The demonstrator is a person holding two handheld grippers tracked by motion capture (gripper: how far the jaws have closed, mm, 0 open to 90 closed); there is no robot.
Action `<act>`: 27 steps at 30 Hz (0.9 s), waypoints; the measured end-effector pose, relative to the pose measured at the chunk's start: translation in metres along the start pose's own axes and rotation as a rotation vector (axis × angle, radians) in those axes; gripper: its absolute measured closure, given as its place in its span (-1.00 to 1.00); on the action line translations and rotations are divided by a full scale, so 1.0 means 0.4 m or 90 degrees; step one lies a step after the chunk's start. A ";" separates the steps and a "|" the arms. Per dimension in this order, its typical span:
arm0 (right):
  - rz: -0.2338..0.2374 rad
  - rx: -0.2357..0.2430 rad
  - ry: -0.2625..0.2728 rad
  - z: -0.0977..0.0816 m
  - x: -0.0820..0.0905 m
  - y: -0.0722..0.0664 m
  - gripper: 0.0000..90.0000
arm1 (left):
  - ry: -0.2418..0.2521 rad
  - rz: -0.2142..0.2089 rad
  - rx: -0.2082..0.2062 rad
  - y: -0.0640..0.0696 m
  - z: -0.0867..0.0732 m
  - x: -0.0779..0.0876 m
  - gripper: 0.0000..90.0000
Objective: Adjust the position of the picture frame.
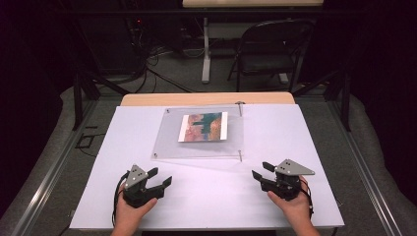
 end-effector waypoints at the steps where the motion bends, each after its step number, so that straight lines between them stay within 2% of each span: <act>1: -0.004 0.001 -0.004 -0.001 -0.001 0.000 0.02 | 0.001 -0.001 0.005 -0.002 -0.001 -0.001 -0.20; 4: -0.007 0.008 -0.010 -0.001 -0.005 -0.002 0.04 | 0.001 -0.014 0.016 -0.005 -0.002 -0.003 -0.19; 7: -0.010 0.008 -0.007 0.000 -0.005 -0.003 0.09 | 0.004 -0.009 0.016 -0.005 -0.002 -0.005 -0.19; 9: -0.010 0.010 -0.004 0.001 -0.005 -0.003 0.13 | 0.011 -0.028 0.013 -0.003 -0.002 -0.009 -0.20; 10: -0.007 0.005 -0.005 0.002 -0.005 -0.001 0.18 | 0.006 -0.023 0.003 0.000 -0.001 -0.011 -0.20; 14: 0.012 0.002 -0.014 0.004 -0.012 0.005 0.22 | 0.010 -0.023 0.001 0.003 0.001 -0.011 -0.19; 15: 0.012 0.002 -0.014 0.004 -0.012 0.005 0.22 | 0.013 -0.029 0.002 0.004 0.002 -0.010 -0.19; 16: 0.018 -0.001 -0.014 0.004 -0.014 0.005 0.26 | 0.014 -0.053 0.005 0.004 0.004 -0.012 -0.16; 17: 0.029 -0.001 -0.011 0.008 -0.015 0.003 0.28 | 0.015 -0.061 0.006 0.005 0.005 -0.014 -0.14; 19: 0.031 0.008 -0.017 0.013 -0.015 -0.001 0.30 | 0.014 -0.066 0.001 0.008 0.010 -0.020 -0.11; 20: 0.029 0.009 -0.022 0.015 -0.016 -0.003 0.29 | 0.006 -0.073 0.004 0.009 0.016 -0.023 -0.11; 22: 0.025 0.026 -0.031 0.027 -0.021 -0.009 0.30 | 0.013 -0.085 0.018 0.011 0.031 -0.025 -0.08; 27: 0.013 0.022 -0.036 0.036 -0.033 -0.007 0.30 | 0.025 -0.077 0.019 0.010 0.059 -0.021 -0.02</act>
Point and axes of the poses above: each handheld gripper's, and its own axes: x roughly backward along the jaws, z roughly out of its top, y roughly to its right, the point moved 2 cm from there along -x, roughly forward along the jaws, and after that the axes turned 13 degrees about -y, right-handed, at the moved point
